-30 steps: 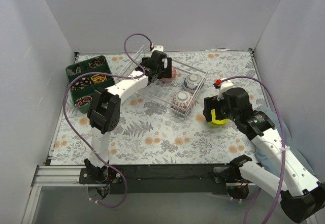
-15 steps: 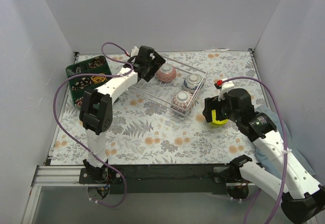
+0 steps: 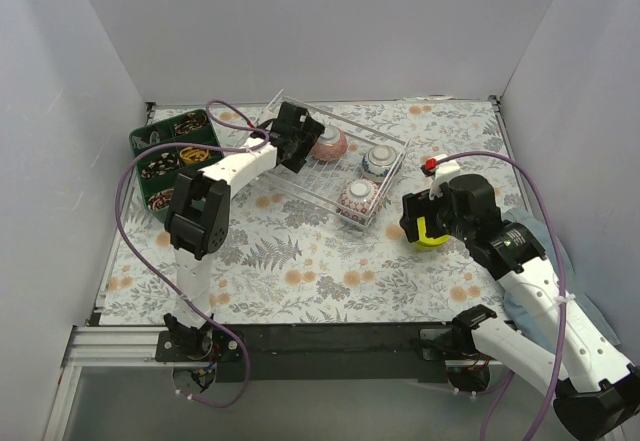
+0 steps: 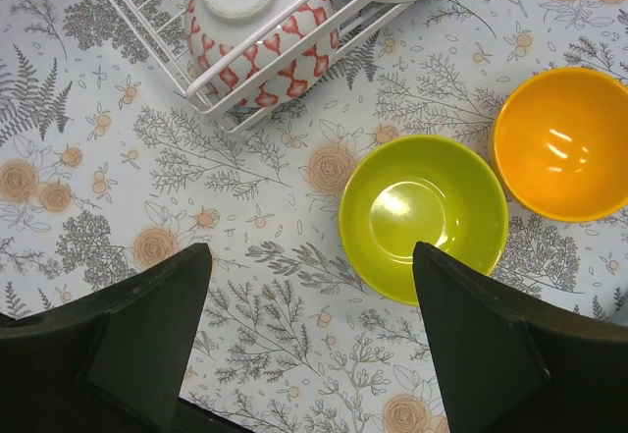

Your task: Unload the bowls from the dish rack

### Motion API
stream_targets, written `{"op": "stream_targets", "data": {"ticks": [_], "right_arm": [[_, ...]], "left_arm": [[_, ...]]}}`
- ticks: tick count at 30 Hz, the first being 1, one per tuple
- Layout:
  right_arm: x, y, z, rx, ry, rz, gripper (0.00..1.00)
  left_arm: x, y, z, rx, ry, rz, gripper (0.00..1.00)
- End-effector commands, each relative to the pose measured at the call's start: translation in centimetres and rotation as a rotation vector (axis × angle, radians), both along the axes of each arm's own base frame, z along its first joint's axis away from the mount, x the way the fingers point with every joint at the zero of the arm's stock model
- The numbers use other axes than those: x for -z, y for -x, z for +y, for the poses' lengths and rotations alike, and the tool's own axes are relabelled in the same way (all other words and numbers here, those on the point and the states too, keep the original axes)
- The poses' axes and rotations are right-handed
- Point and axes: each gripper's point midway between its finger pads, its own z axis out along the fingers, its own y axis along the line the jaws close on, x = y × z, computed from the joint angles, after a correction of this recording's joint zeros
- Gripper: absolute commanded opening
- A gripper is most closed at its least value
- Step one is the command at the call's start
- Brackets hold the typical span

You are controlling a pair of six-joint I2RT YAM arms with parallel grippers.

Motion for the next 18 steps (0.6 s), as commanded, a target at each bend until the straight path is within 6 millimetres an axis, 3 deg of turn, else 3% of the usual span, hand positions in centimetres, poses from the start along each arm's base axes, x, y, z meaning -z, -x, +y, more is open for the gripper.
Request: {"op": "stream_targets", "data": {"ticks": [1, 18], "right_arm": [[0.4, -0.2, -0.1, -0.021, 0.022, -0.011, 0.92], [1.5, -0.5, 0.4, -0.072, 0.058, 0.009, 0.92]], "left_arm": [[1.3, -0.5, 0.5, -0.094, 0.041, 0.021, 0.98], [3.8, -1.9, -1.2, -0.083, 0.125, -0.023, 0.98]]}}
